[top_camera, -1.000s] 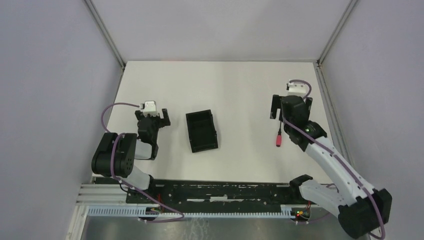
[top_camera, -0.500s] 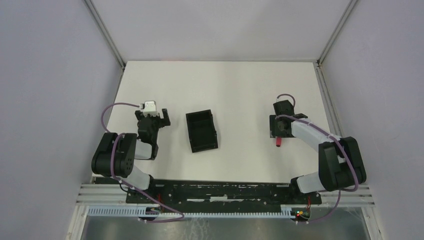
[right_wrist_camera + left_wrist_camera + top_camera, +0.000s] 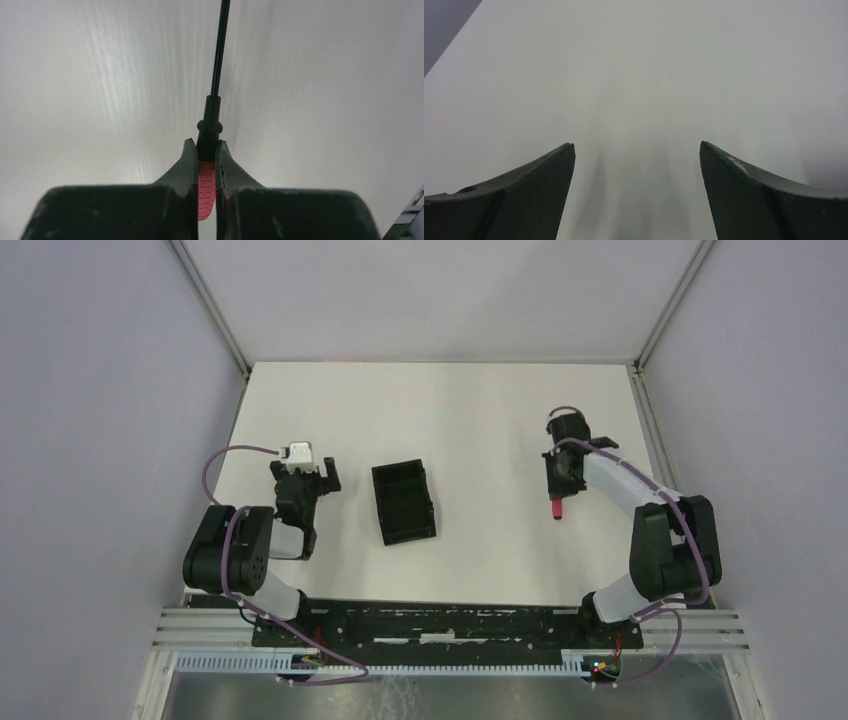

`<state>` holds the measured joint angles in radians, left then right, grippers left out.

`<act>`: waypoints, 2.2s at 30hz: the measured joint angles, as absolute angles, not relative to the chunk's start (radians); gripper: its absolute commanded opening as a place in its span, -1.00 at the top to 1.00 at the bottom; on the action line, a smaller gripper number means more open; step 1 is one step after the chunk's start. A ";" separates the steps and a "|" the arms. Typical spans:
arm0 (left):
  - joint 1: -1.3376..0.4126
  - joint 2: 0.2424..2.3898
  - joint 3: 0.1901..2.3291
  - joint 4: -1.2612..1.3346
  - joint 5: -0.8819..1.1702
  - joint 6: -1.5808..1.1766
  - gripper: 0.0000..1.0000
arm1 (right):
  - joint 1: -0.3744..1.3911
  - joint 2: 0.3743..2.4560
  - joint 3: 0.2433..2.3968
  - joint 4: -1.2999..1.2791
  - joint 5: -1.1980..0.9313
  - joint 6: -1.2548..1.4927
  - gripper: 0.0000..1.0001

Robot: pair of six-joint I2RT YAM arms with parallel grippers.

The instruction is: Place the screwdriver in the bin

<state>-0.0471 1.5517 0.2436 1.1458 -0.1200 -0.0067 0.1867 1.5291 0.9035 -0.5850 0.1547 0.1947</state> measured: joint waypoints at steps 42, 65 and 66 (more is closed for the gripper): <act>-0.047 1.552 0.244 1.146 -0.120 -0.007 -1.00 | 0.973 1.963 1.599 -0.542 0.135 0.179 1.00; -0.047 1.552 0.244 1.146 -0.120 -0.007 -1.00 | 0.982 1.919 1.522 -0.489 0.188 0.202 -0.95; -0.047 1.552 0.244 1.146 -0.120 -0.007 -1.00 | 0.982 1.898 1.522 -0.484 0.195 0.200 -0.96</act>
